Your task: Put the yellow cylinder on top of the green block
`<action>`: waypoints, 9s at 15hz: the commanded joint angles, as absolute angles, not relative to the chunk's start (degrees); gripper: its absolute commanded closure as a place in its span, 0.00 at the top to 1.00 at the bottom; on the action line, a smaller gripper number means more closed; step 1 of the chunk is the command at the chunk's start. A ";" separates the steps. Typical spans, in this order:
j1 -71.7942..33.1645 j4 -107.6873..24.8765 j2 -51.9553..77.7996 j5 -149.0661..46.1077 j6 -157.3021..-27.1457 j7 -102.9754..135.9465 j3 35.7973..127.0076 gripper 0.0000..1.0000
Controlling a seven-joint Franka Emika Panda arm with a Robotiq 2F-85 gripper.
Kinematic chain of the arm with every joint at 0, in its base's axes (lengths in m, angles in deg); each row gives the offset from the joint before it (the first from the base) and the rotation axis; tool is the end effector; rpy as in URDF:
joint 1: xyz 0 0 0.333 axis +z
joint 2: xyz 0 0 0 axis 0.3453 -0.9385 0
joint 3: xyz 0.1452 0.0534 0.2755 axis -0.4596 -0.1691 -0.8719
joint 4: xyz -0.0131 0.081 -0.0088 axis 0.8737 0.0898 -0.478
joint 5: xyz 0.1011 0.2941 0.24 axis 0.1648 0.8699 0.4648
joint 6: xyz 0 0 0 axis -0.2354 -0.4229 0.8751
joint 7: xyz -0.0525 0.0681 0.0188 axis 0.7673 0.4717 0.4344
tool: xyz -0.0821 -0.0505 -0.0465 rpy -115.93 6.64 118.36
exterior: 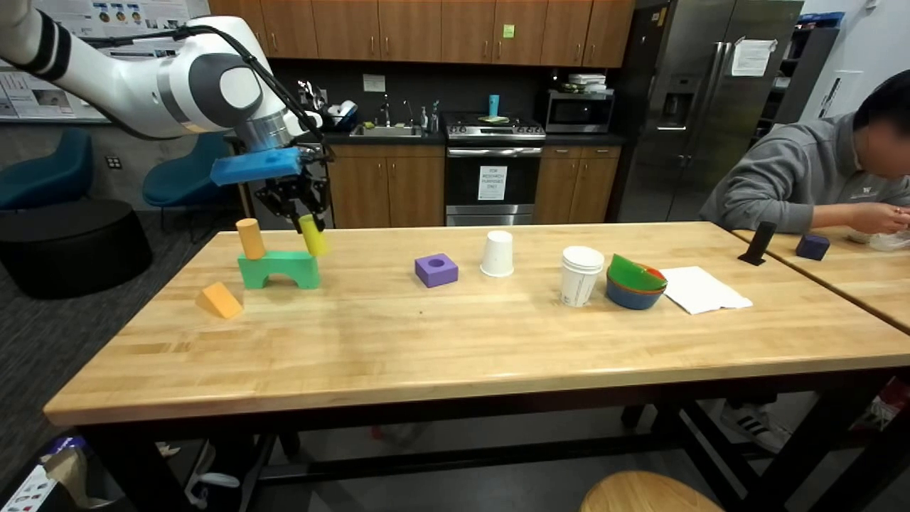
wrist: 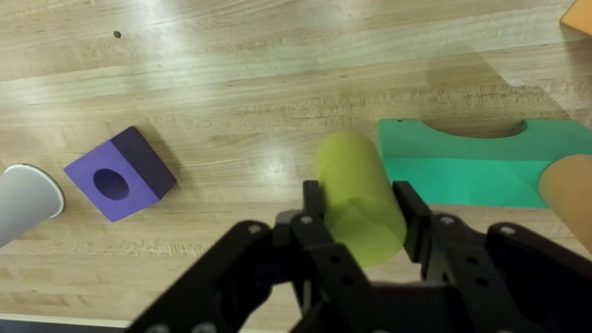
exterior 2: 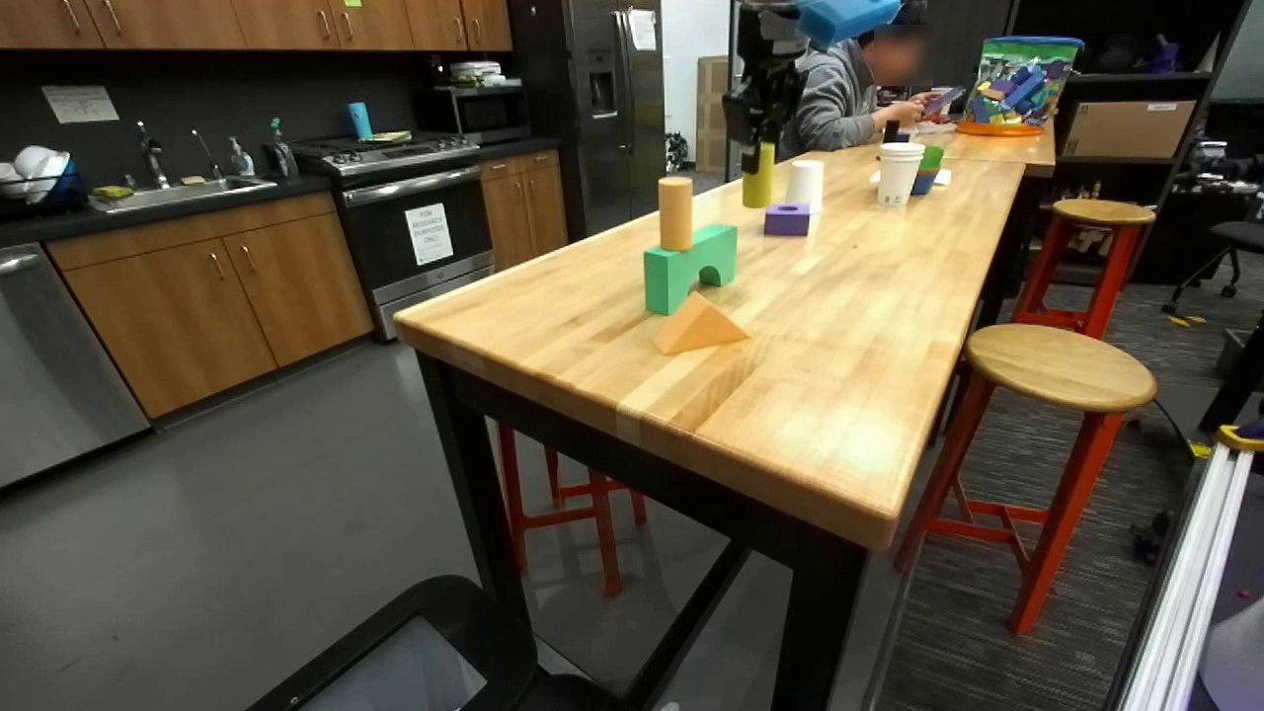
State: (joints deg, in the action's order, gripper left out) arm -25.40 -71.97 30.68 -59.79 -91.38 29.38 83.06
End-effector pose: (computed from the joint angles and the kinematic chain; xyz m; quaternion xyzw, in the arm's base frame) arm 0.5432 -0.1074 0.4332 0.9909 0.0380 0.0904 0.0926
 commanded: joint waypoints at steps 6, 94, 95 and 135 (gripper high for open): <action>-24.97 -73.20 32.91 -60.83 -89.80 28.78 82.33 0.16; -22.23 -69.17 28.21 -56.88 -87.77 26.90 79.45 0.16; -22.27 -69.18 28.06 -56.92 -87.70 26.79 79.50 0.16; -22.07 -68.46 26.42 -56.99 -89.90 27.07 79.08 0.16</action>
State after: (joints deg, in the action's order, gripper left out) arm -22.28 -69.48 27.06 -57.26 -89.65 27.26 79.16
